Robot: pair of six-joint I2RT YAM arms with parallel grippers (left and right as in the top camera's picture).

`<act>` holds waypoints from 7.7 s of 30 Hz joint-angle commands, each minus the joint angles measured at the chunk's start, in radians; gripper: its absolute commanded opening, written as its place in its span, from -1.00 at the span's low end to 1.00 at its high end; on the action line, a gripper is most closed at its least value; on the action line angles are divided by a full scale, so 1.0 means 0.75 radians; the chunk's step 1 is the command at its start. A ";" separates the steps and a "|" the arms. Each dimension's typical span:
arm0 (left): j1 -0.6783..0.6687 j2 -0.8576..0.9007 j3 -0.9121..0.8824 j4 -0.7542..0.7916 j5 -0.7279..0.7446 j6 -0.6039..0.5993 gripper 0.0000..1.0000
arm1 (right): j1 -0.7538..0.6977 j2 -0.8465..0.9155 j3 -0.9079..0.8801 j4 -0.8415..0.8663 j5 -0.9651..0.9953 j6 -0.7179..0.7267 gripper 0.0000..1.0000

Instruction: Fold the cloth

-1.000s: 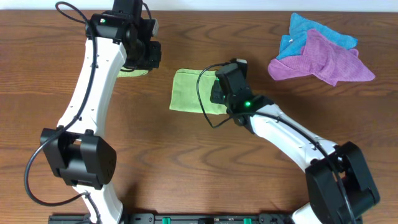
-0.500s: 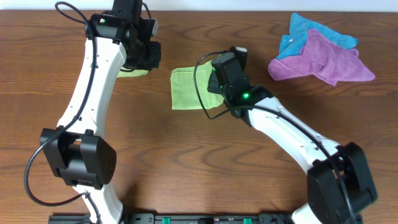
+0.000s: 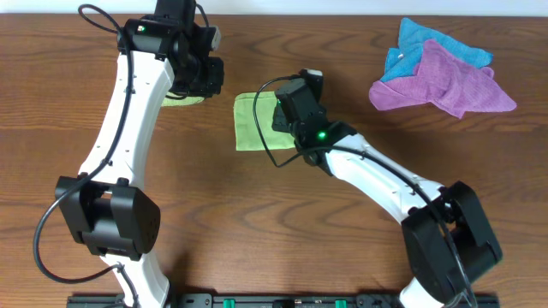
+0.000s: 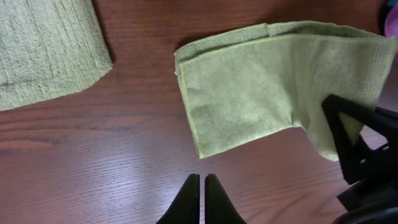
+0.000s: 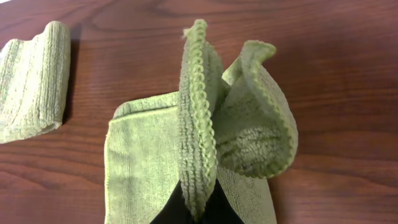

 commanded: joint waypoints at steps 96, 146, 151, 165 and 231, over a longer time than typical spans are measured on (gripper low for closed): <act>0.022 0.233 0.009 0.096 0.323 0.348 -0.88 | -0.204 0.172 0.532 -0.683 -0.362 -0.184 0.99; -0.072 0.526 -0.047 0.099 0.225 0.327 -0.24 | -0.179 0.125 0.532 -0.762 -0.389 -0.268 0.98; -0.074 0.526 -0.077 0.014 0.234 0.311 -0.30 | -0.179 0.125 0.532 -0.762 -0.389 -0.268 0.98; -0.076 0.526 -0.082 -0.057 0.349 0.227 -0.25 | -0.179 0.125 0.532 -0.761 -0.359 -0.267 0.98; -0.091 0.409 -0.130 0.102 0.373 0.276 0.46 | -0.179 0.125 0.532 -0.762 -0.349 -0.268 0.99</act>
